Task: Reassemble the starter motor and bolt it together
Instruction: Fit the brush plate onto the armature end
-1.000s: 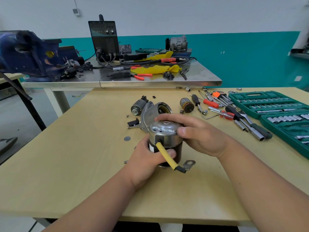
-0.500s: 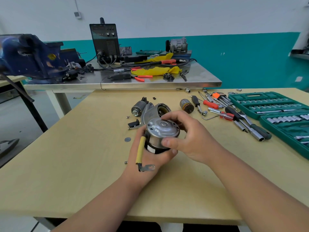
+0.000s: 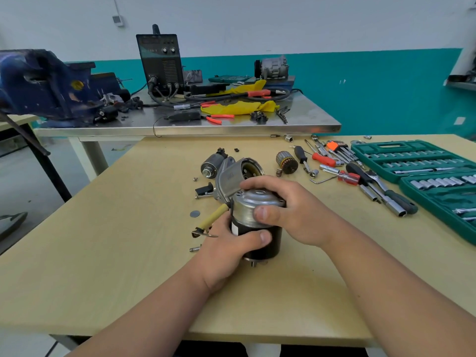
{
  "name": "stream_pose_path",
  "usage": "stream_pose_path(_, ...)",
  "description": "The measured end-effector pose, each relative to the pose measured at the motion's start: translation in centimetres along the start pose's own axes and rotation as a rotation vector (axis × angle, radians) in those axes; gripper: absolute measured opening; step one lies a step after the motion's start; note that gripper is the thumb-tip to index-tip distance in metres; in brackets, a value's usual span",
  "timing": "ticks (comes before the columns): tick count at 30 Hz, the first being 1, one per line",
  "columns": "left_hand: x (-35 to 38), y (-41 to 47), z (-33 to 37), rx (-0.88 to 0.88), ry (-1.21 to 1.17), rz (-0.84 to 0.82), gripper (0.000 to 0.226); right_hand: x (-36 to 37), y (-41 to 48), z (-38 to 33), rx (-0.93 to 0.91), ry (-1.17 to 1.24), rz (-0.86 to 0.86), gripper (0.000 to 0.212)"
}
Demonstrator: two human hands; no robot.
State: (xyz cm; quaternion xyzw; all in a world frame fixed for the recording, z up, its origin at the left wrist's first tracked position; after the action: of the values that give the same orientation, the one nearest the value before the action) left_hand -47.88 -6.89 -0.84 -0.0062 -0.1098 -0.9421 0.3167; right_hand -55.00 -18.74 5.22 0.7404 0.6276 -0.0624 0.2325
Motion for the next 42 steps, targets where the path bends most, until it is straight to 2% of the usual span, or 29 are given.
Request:
stream_pose_path(2, 0.1, 0.1, 0.0, -0.028, -0.045, -0.032, 0.077, 0.1, 0.1, 0.1, 0.011, 0.056, -0.005, 0.061)
stream_pose_path(5, 0.5, -0.2, -0.2, -0.065, -0.12, -0.154, 0.082, 0.1, -0.1, 0.4, 0.038, 0.154, -0.036, 0.083)
stream_pose_path(7, 0.5, -0.4, 0.1, -0.037, -0.061, -0.202, 0.078, -0.1, -0.4, 0.3, 0.041, 0.186, -0.075, 0.094)
stream_pose_path(9, 0.4, -0.5, 0.6, 0.066, 0.13, -0.157, 0.063, -0.3, -0.7, -0.1, 0.022, 0.173, -0.108, 0.097)
stream_pose_path(11, 0.4, -0.6, 0.9, 0.176, 0.285, -0.054, 0.067, -0.5, -1.1, -0.4, -0.02, 0.097, -0.114, 0.097)
stream_pose_path(13, 0.3, -1.0, 1.2, 0.283, 0.354, 0.121, 0.073, -0.8, -1.3, -0.4, -0.041, -0.004, -0.096, 0.095)
stream_pose_path(18, -0.3, -1.3, 1.9, 0.544, 0.343, 0.323, 0.077, -0.8, -1.2, -0.6, -0.06, -0.057, -0.055, 0.082)
stream_pose_path(24, -0.2, -1.5, 2.6, 0.655, 0.246, 0.301, 0.077, -0.2, -1.1, -1.1, -0.115, 0.011, -0.057, 0.08)
stream_pose_path(33, -0.5, -1.4, 2.2, 0.599, 0.3, 0.296, 0.088, 0.3, -1.2, -1.2, -0.13, 0.048, -0.009, 0.078)
stream_pose_path(36, -0.5, -1.0, 2.2, 0.512, 0.325, 0.306, 0.077, 0.4, -0.9, -0.5, -0.069, -0.016, 0.064, 0.074)
stream_pose_path(39, -0.5, -0.5, 2.0, 0.381, 0.248, 0.251, 0.062, 0.5, -0.4, 0.2, 0.019, -0.02, 0.114, 0.066)
stream_pose_path(42, -0.3, -0.4, 1.9, 0.288, 0.24, 0.173, 0.05, 0.2, 0.2, 0.0, 0.011, -0.05, 0.077, 0.068)
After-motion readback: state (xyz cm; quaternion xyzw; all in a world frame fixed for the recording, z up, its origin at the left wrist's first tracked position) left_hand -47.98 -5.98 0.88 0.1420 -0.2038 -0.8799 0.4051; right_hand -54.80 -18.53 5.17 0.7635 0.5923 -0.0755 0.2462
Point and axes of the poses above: each hand's wrist, its own y-axis towards the middle knuckle, its own x-axis out of the palm, z = x × y, the point moved 3 cm from there along y, towards the middle knuckle, and after that the axes turned 1 degree about x, right-handed, at the moved point
